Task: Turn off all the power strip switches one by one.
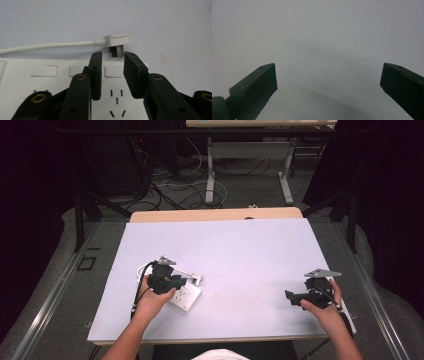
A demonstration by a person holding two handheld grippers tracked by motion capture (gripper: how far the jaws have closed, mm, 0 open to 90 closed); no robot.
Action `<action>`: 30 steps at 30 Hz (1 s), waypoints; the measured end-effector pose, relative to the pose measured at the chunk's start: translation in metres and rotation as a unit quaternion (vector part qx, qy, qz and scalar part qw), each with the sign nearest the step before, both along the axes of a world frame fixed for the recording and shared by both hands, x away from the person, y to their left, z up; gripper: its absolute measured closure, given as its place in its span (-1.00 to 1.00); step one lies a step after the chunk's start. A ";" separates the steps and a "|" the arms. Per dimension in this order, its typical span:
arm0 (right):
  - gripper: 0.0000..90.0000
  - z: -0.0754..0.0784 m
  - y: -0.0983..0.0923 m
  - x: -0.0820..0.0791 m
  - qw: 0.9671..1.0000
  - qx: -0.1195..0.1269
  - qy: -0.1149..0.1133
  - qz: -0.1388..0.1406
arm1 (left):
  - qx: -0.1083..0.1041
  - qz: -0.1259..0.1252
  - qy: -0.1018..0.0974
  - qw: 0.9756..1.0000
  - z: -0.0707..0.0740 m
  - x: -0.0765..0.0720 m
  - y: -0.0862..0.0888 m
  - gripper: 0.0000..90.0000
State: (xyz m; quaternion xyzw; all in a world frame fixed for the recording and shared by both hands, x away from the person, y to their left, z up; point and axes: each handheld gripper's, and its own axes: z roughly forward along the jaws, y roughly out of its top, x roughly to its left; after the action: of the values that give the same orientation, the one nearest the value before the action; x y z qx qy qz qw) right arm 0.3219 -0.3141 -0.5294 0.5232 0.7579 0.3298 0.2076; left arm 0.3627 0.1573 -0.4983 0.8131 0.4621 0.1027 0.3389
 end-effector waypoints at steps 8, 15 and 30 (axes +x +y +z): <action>-0.99 0.000 0.000 0.000 1.000 0.001 0.000 0.000 | -0.009 0.022 -0.018 1.000 0.003 0.000 0.022 0.16; -0.99 0.000 0.000 0.000 1.000 0.004 0.003 -0.004 | -0.019 0.046 -0.036 0.998 0.005 -0.002 0.037 -0.01; -0.99 -0.001 -0.001 0.000 1.000 0.003 0.003 -0.007 | -0.055 0.095 -0.047 0.993 0.003 -0.005 0.074 -0.56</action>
State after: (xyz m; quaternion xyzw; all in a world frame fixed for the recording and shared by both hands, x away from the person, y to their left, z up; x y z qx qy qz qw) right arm 0.3224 -0.3152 -0.5300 0.5307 0.7535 0.3291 0.2056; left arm 0.3572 0.2313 -0.4951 0.7400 0.5254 0.1467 0.3934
